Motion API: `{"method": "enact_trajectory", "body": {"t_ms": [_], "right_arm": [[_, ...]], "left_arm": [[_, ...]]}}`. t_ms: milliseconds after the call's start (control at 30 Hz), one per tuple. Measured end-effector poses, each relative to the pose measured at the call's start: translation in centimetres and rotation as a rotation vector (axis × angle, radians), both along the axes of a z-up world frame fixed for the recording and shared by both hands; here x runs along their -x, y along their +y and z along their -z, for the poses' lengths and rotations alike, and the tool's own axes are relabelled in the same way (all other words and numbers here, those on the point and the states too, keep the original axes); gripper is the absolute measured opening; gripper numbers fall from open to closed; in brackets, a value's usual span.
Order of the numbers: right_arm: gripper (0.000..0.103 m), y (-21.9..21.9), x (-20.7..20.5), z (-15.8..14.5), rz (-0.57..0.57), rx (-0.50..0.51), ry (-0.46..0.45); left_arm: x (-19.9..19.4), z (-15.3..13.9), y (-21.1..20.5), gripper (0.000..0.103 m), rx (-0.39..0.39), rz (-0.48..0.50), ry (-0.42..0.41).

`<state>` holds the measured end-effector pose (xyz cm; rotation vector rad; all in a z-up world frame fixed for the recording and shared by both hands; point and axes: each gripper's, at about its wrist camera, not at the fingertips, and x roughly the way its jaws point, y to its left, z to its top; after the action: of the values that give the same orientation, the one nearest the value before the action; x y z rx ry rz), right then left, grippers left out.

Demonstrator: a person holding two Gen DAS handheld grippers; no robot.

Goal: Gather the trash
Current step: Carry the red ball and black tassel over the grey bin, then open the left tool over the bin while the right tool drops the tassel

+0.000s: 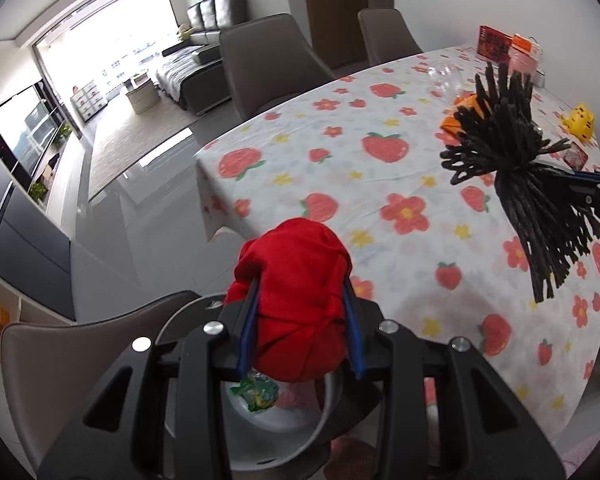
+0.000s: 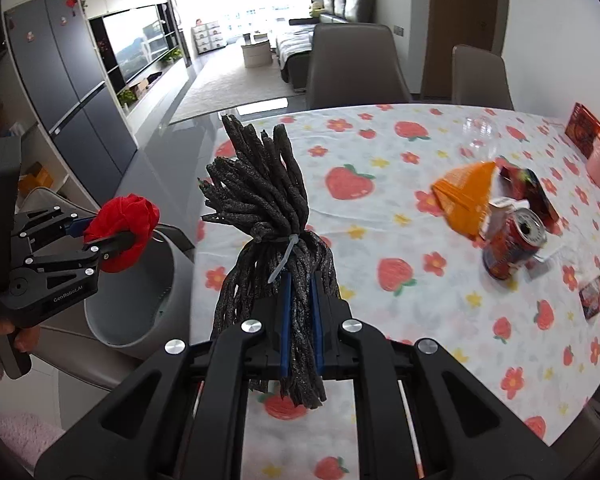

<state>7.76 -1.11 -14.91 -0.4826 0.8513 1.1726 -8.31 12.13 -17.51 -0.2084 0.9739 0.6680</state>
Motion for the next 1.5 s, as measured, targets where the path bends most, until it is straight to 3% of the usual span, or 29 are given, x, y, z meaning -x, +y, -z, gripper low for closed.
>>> {"method": "enact_trajectory", "body": {"t_ms": [167, 433, 600, 867, 1267, 1333, 1400, 1500], "right_arm": [[0.008, 5.6, 6.3, 0.0, -0.09, 0.012, 0.015], [0.008, 11.2, 14.0, 0.9, -0.138, 0.03, 0.024], [0.008, 11.8, 15.6, 1.4, -0.128, 0.053, 0.016], [0.008, 12.2, 16.4, 1.7, -0.118, 0.059, 0.012], [0.009, 13.7, 18.7, 2.3, -0.175, 0.078, 0.018], [0.015, 14.0, 19.1, 2.6, -0.178, 0.085, 0.023], [0.039, 14.2, 19.2, 2.8, -0.17, 0.084, 0.03], [0.049, 14.3, 19.4, 2.6, -0.164, 0.067, 0.027]], "left_arm": [[6.0, 1.4, 4.0, 0.036, 0.027, -0.069, 0.035], [10.6, 4.2, 6.6, 0.044, 0.089, -0.009, 0.083], [11.3, 4.0, 6.7, 0.049, 0.084, 0.05, 0.062], [11.9, 3.4, 6.6, 0.068, 0.046, 0.097, 0.043], [13.1, 2.5, 7.1, 0.069, 0.028, 0.093, 0.033], [13.4, 2.5, 7.2, 0.069, 0.029, 0.086, 0.035], [13.7, 2.5, 7.3, 0.069, 0.029, 0.078, 0.037], [14.1, 2.4, 7.6, 0.069, 0.027, 0.069, 0.039]]}}
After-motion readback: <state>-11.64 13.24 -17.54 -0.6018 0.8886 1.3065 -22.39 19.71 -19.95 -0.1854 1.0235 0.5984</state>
